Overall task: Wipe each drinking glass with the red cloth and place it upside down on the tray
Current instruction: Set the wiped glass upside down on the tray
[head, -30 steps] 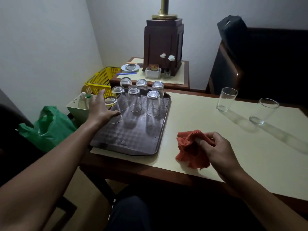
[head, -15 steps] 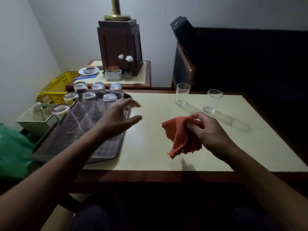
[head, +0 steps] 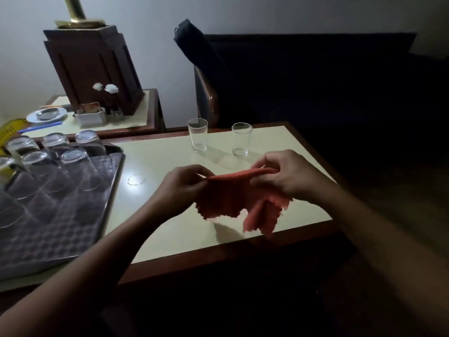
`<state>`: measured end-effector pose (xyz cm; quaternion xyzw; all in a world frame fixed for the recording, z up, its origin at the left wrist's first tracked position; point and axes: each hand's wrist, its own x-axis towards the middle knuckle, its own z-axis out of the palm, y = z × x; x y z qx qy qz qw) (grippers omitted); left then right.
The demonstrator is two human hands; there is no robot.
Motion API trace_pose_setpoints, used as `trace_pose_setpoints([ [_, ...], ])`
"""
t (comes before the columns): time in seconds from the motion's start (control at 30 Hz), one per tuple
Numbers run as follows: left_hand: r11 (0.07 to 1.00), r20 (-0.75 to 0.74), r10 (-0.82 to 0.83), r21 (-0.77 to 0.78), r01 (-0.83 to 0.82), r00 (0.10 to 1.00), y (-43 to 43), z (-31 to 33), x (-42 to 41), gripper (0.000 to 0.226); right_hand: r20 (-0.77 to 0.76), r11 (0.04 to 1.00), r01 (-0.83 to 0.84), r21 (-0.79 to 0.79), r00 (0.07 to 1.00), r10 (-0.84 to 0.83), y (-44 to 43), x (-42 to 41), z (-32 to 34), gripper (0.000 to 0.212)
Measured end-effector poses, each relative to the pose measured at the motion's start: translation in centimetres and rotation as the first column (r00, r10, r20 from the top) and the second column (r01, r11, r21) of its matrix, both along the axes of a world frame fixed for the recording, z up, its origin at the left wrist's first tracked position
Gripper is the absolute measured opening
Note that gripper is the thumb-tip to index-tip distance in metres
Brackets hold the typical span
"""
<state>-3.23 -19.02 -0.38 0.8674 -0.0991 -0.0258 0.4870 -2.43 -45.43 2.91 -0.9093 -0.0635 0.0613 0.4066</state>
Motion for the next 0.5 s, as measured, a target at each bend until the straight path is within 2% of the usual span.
trace_pose_setpoints([
  [0.07,0.996,-0.086,0.033,-0.085,-0.040,0.996,0.7,0.8,1.0,0.011,-0.092,1.000,-0.023,0.016,0.995,0.025,-2.0,0.3,0.1,0.013],
  [0.13,0.991,-0.164,0.073,-0.102,-0.090,0.984,0.7,1.0,2.0,0.015,-0.147,0.989,0.049,0.142,0.989,-0.028,-3.0,0.8,-0.4,0.017],
  [0.27,0.986,-0.198,0.101,-0.111,-0.125,0.975,-2.4,1.4,2.3,0.019,-0.117,0.937,0.196,0.288,0.979,-0.169,-2.1,1.7,-2.1,0.013],
  [0.3,0.985,-0.199,0.082,-0.134,-0.110,0.977,-3.5,1.6,2.1,0.021,-0.127,0.915,0.187,0.358,0.980,-0.151,-1.5,1.7,-2.2,0.011],
  [0.37,0.976,-0.212,0.007,-0.213,-0.053,0.977,-5.5,2.0,1.7,0.030,-0.121,0.901,0.107,0.420,0.991,-0.061,-0.2,1.0,-2.2,0.022],
  [0.43,0.959,-0.246,-0.087,-0.283,0.015,0.965,-6.9,2.1,1.2,0.041,-0.020,0.959,0.002,0.285,1.000,0.004,0.7,0.2,-2.1,0.025],
  [0.5,0.951,-0.253,-0.121,-0.307,0.039,0.960,-7.5,2.0,0.8,0.044,0.122,0.989,0.040,0.140,0.991,-0.057,1.1,-0.1,-2.2,0.021],
])
